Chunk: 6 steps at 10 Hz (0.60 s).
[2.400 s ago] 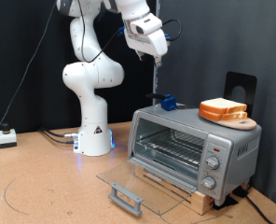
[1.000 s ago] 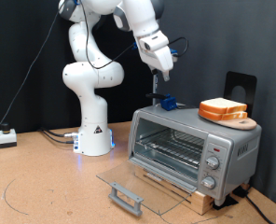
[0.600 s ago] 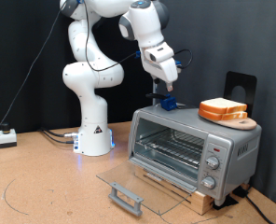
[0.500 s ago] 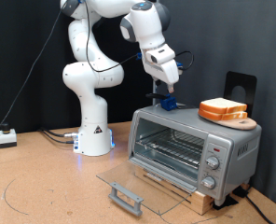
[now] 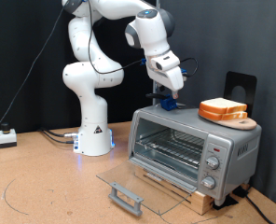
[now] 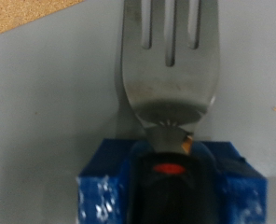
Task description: Make a piece of toast with the oven
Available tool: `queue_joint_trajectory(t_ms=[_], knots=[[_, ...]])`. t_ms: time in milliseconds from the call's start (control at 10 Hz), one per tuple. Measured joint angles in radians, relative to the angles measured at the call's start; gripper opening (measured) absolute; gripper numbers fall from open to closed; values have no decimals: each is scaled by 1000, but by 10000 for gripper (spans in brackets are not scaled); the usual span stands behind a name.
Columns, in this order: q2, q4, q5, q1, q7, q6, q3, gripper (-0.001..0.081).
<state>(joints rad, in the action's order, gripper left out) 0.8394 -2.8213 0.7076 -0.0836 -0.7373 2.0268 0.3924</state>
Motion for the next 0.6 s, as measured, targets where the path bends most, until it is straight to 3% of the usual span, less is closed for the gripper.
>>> queue_joint_trajectory(t_ms=[600], knots=[[-1, -45, 64, -14, -22, 104, 73, 809]])
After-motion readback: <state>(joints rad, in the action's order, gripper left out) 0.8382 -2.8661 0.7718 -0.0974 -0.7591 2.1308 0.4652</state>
